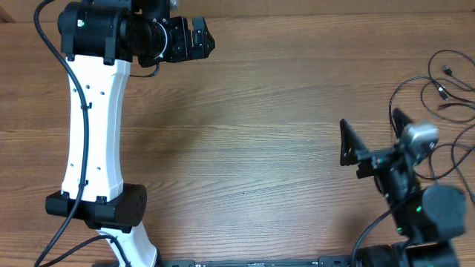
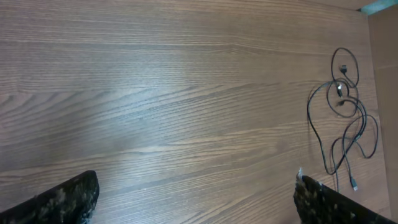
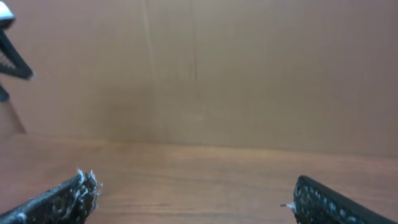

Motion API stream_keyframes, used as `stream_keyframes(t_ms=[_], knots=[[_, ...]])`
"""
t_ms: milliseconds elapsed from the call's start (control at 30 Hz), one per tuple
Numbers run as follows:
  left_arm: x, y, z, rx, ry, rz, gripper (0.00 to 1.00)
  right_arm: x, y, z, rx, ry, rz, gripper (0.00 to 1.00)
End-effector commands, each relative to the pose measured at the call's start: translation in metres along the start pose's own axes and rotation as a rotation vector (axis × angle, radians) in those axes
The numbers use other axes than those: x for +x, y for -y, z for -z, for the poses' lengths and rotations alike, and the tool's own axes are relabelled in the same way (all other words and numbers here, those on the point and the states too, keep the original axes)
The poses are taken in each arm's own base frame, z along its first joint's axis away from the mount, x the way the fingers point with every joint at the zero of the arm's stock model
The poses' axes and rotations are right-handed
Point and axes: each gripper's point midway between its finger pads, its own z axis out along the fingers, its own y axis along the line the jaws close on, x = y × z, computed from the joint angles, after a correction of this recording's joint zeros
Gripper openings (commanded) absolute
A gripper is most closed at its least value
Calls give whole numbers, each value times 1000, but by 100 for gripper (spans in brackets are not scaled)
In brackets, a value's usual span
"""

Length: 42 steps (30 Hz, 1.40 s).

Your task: Untangle cables

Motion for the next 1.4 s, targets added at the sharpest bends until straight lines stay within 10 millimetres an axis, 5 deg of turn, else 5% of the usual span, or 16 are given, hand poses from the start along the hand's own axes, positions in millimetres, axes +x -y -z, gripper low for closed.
stream_keyframes(t_ms=[0,367,600,1367], knots=[[-2,4,0,0,8,-26,100,45,9,7,21,57,9,100],[-2,4,0,0,8,-26,100,140,16,10,15,27,7,100],[-2,4,0,0,8,-26,100,167,18,10,15,4,4,100],[-2,4,0,0,8,-26,100,166,17,10,12,11,1,100]])
